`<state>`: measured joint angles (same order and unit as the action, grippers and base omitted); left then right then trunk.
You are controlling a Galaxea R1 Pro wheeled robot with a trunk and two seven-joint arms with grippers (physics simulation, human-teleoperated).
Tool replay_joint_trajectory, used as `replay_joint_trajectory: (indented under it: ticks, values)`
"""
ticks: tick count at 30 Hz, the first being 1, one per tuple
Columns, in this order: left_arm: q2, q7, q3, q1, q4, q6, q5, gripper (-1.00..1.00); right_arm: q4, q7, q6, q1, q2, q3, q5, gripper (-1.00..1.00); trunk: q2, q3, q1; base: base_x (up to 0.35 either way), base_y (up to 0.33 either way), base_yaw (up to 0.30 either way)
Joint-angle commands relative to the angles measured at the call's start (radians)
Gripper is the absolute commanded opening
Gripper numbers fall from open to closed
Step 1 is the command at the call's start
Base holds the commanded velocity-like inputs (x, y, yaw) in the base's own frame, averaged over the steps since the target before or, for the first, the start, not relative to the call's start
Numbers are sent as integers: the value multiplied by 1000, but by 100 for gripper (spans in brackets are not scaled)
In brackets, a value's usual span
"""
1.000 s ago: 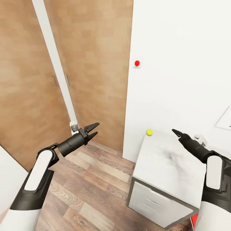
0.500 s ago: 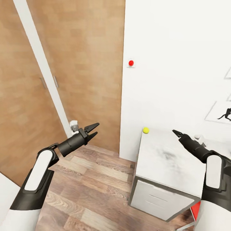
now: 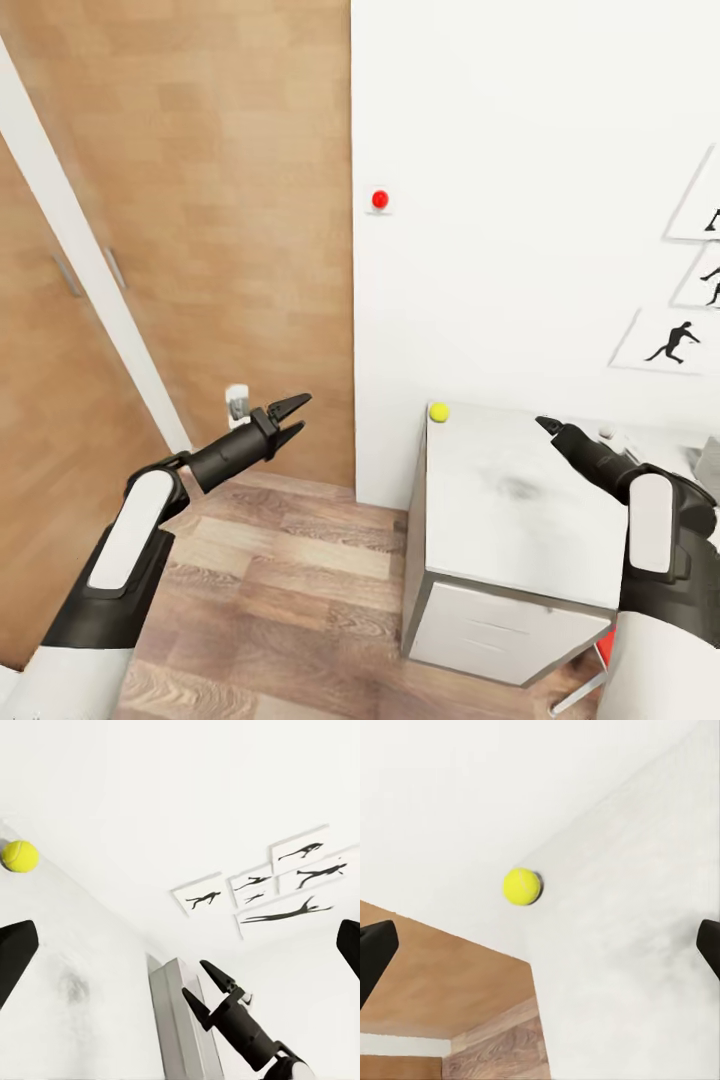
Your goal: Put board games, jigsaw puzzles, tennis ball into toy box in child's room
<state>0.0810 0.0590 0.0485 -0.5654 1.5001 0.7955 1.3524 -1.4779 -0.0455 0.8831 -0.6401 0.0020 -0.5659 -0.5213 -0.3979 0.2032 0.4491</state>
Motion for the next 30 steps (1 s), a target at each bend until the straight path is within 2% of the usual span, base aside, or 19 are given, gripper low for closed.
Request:
replay_joint_trajectory:
  ticks: [1, 2, 4, 5, 7, 10, 13, 14, 16, 17, 19, 20, 22, 25, 27, 30]
  values:
    - [1, 5, 0, -2, -19, 1, -8, 100, 22, -18, 3, -11, -4, 15, -6, 100, -2, 2, 1, 235, 222, -283]
    - [1, 5, 0, -2, -19, 1, -8, 100, 22, -18, 3, -11, -4, 15, -6, 100, -2, 2, 1, 235, 222, -283]
    - [1, 4, 0, -3, -52, 0, -26, 100, 75, -35, -1, -32, -18, 47, -4, 100, -2, 2, 1, 231, 210, -283]
    - [1, 4, 0, -3, -52, 0, -26, 100, 75, -35, -1, -32, -18, 47, -4, 100, -2, 2, 1, 224, 202, -283]
    - [0, 2, 0, -3, -78, 0, -52, 100, 137, -46, -4, -54, -36, 81, -3, 100, -2, 2, 1, 176, 157, -283]
    - [1, 1, 0, -1, -90, -1, -68, 100, 170, -51, -7, -64, -46, 101, 0, 100, -2, 2, 1, 136, 121, -283]
    - [1, 2, 1, 15, -138, -5, -116, 100, 261, -59, -13, -97, -69, 171, 25, 100, -2, 2, 1, 82, 73, -284]
    - [1, 2, 1, 15, -138, -5, -116, 100, 261, -59, -13, -97, -69, 171, 25, 100, -2, 2, 1, 64, 57, -284]
    - [1, 4, 1, 38, -170, -10, -135, 100, 318, -62, -23, -121, -79, 215, 54, 100, -2, 2, 1, 46, 41, -280]
    - [1, 4, 1, 38, -170, -10, -135, 100, 318, -62, -23, -121, -79, 215, 54, 100, -2, 3, 1, 41, 37, -278]
    - [0, 5, 2, 68, -192, -19, -151, 100, 379, -64, -40, -155, -86, 245, 91, 100, -2, 4, 1, 30, 26, -261]
    - [0, 5, 2, 68, -192, -19, -151, 100, 379, -64, -40, -155, -86, 245, 91, 100, -2, 4, 1, 26, 23, -250]
    - [-1, 6, 3, 102, -205, -32, -161, 100, 442, -67, -55, -201, -89, 266, 134, 100, -2, 5, 1, 19, 17, -195]
    - [-1, 6, 4, 122, -210, -40, -165, 100, 469, -70, -60, -224, -90, 274, 157, 100, -2, 5, 1, 15, 13, -150]
    - [-1, 7, 4, 164, -215, -55, -170, 100, 509, -77, -66, -265, -87, 286, 202, 100, -2, 6, 1, 10, 9, -100]
    - [-1, 8, 4, 184, -217, -63, -172, 100, 523, -82, -67, -281, -86, 290, 223, 100, -2, 6, 1, 7, 7, -77]
